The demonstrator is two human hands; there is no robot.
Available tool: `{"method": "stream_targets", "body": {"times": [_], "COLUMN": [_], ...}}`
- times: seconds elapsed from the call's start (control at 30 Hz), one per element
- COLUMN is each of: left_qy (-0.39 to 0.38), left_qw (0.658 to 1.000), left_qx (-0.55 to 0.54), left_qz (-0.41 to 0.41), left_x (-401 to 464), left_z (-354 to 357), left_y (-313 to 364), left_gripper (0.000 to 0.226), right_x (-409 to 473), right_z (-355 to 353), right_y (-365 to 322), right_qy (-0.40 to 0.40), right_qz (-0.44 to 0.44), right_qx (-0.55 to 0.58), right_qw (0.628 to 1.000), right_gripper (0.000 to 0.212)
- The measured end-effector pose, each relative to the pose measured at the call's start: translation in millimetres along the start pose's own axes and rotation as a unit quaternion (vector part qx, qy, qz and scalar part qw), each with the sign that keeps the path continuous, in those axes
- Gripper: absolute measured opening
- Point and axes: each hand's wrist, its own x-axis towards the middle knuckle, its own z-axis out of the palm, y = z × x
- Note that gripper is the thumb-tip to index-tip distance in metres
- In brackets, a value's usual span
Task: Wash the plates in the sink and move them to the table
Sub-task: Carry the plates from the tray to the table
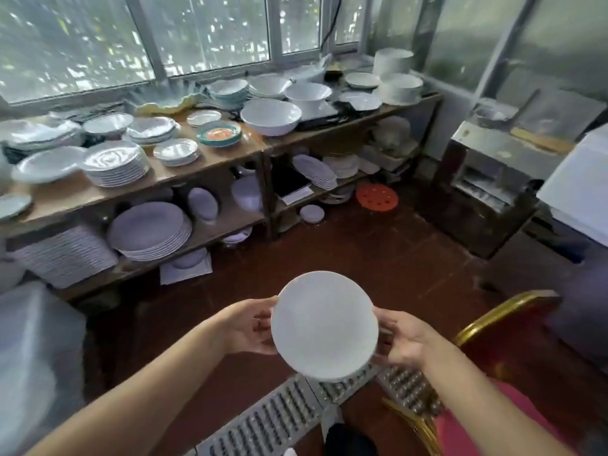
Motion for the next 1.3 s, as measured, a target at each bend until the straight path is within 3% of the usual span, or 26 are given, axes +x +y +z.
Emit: {"method": "stream_targets", "body": {"times": [0.07, 0.2, 0.5, 0.77, 0.97, 1.3], "left_qy": [0.021, 0.070, 0.170, 0.180, 0.168, 0.164], "left_qw": [0.999, 0.990, 0.947, 0.925, 0.927, 0.921], "left_qx": [-0.039, -0.118, -0.259, -0.324, -0.326, -0.347], "left_qz": [0.015, 0.037, 0.082, 0.082, 0.081, 0.069], "left_x": [2, 1, 18, 60, 87, 166], "left_z": [-18, -45, -111, -220, -303, -384], "left_y": [24, 67, 161, 274, 382, 554], "left_gripper": [0.056, 0.048, 0.027, 0.029, 0.032, 0.042], "right_x": [29, 87, 192, 283, 340, 451], "right_z": [32, 93, 257, 413, 527, 658], "right_y": [-34, -96, -198, -250, -301, -416], "right_qy": [-0.016, -0.049, -0.088, -0.085, -0.090, -0.074], "right_qz": [0.014, 0.057, 0.113, 0.126, 0.123, 0.123], "right_qx": [-0.052, -0.115, -0.228, -0.259, -0.257, -0.266], "right_qw": [0.998, 0.990, 0.963, 0.954, 0.954, 0.953], "right_gripper": [0.020, 0.043, 0.041, 0.042, 0.042, 0.048]}}
